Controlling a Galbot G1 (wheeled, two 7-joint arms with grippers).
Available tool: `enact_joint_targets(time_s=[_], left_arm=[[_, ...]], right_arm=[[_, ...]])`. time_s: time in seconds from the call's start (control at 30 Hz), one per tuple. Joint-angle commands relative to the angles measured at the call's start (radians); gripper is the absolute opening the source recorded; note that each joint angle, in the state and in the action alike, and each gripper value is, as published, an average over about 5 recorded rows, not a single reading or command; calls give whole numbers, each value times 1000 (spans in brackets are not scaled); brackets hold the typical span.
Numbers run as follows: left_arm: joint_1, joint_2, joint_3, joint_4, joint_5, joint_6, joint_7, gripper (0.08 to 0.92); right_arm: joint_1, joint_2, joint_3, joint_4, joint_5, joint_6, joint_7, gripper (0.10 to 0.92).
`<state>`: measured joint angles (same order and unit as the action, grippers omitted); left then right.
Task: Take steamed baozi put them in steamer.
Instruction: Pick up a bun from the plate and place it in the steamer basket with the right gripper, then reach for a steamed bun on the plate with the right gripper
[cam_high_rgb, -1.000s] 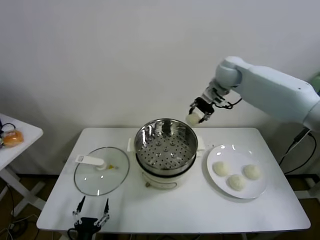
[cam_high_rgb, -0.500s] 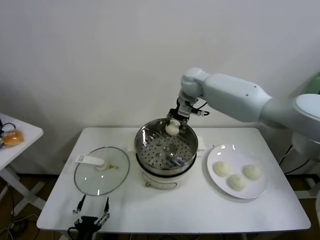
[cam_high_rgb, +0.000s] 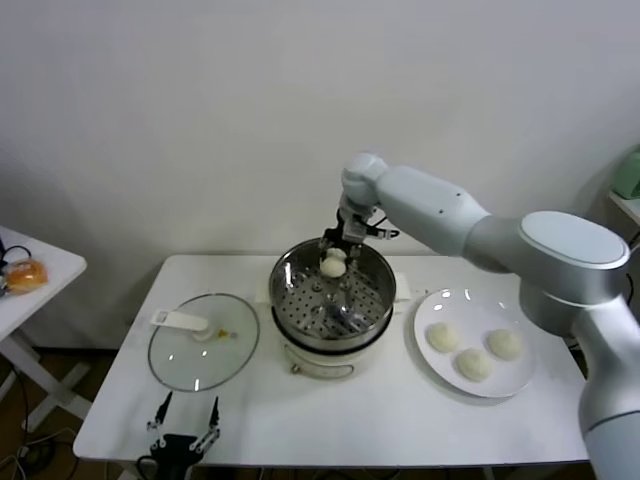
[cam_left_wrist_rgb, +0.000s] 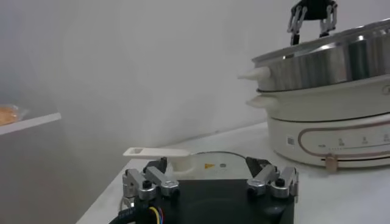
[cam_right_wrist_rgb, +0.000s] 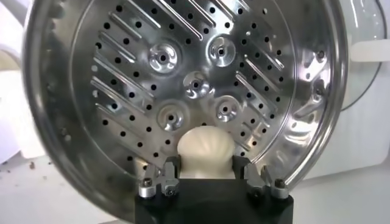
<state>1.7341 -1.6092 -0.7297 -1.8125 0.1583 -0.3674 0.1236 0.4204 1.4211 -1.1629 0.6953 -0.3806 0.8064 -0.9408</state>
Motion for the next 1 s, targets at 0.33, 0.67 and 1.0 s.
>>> enact_joint_targets(time_s=[0.33,0.67,1.0], left_arm=[[3,-47,1,-5,2,-2,0,823],[10,-49,3,-12,12,-3,1,823],[21,-49,5,-22,22,-1,1,823]], right_arm=[[-38,48,39,-87,-57,49,12,613],[7,15,17,-51,100,53,-18,815],[314,-262,-350,237,785,-354,-124,823]])
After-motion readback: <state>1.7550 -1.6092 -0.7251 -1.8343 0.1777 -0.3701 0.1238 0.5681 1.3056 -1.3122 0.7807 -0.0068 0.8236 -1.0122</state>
